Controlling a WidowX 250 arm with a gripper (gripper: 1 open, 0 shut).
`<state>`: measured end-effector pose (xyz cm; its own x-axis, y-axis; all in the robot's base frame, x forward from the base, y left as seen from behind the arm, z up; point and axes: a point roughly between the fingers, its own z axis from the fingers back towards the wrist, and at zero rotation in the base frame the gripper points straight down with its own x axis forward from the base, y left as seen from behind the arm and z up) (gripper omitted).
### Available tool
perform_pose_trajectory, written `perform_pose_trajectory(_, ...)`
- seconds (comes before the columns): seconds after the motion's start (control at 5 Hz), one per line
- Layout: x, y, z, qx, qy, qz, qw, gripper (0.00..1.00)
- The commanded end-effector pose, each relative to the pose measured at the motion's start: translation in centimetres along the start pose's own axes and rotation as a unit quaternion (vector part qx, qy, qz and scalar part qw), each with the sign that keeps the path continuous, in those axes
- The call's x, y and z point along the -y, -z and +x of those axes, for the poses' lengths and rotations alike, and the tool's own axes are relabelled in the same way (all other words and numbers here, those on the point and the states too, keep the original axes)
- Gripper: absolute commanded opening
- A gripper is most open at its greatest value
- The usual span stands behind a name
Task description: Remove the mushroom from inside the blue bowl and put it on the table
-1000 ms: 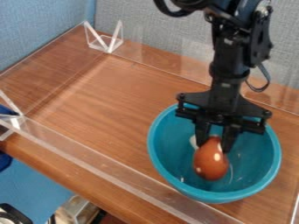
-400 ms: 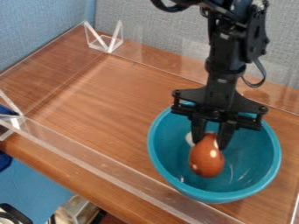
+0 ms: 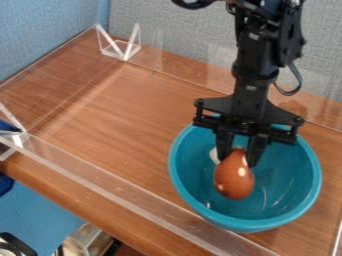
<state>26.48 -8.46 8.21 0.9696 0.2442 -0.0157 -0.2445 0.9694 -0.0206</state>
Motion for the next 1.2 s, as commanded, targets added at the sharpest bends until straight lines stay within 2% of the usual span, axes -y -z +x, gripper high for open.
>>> perform_pose_trajectory(0.0,-0.05,-2.43,0.88,0.037,-0.007,-0.019,0.9991,0.0)
perform_pose_trajectory(1.0,-0.6,-2.79,1.03,0.04,-0.021,-0.014,0.9989,0.0)
